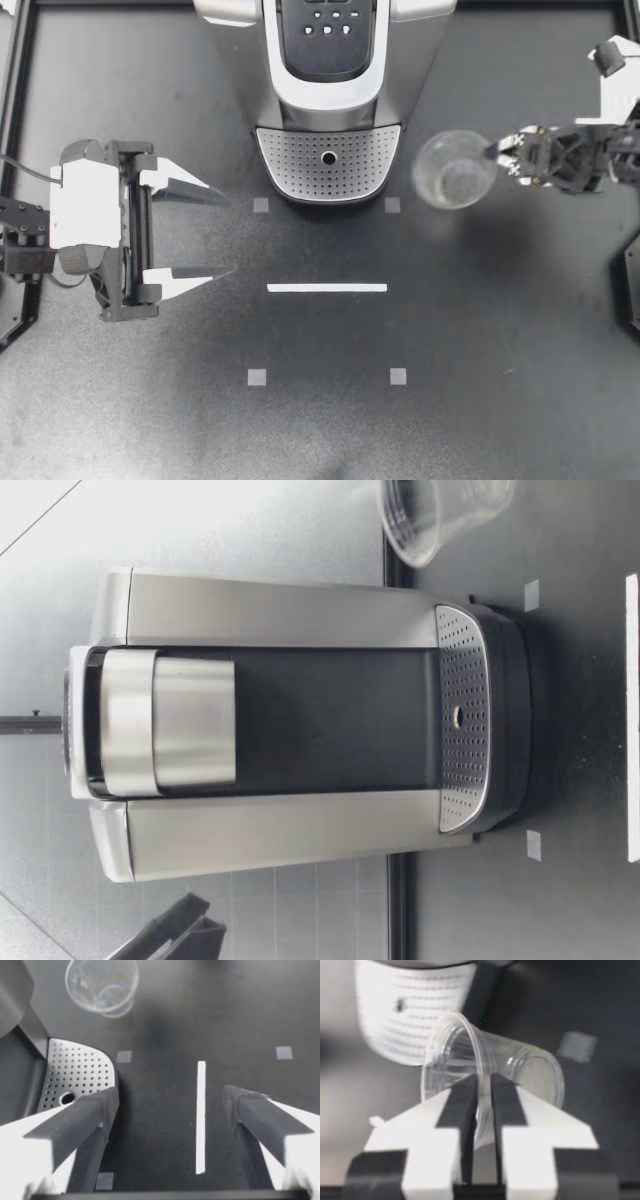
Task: Place the coffee capsule inside the capsule container, then place the cup onto the center of the cup tray, then push the 'Hot Water' and 'Travel Mug' buttons.
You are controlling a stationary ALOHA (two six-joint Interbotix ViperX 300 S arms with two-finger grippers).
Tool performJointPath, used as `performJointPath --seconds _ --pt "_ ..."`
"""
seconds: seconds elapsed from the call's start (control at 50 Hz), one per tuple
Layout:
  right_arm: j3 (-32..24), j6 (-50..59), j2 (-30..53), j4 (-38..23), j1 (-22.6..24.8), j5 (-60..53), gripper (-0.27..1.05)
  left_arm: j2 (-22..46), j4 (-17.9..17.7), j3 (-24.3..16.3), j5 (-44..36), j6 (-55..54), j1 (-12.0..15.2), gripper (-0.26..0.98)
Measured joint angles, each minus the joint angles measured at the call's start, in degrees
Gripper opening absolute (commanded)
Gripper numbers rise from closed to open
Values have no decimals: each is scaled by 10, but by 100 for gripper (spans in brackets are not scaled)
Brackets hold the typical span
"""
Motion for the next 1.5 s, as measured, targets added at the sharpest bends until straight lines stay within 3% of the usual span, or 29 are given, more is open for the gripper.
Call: performJointPath --seconds 0.28,0.52,0.94,1.5 --pt "-17 68 33 1 39 -90 16 0 -1 -1 -1 0 0 78" --pt "-46 86 96 1 45 -156 16 -1 -1 -1 -6 0 0 78" --pt "-141 85 204 -21 56 -169 16 -1 -4 3 -6 -1 0 78" --pt "-180 83 250 -21 56 -169 16 -6 -12 16 -20 0 0 78"
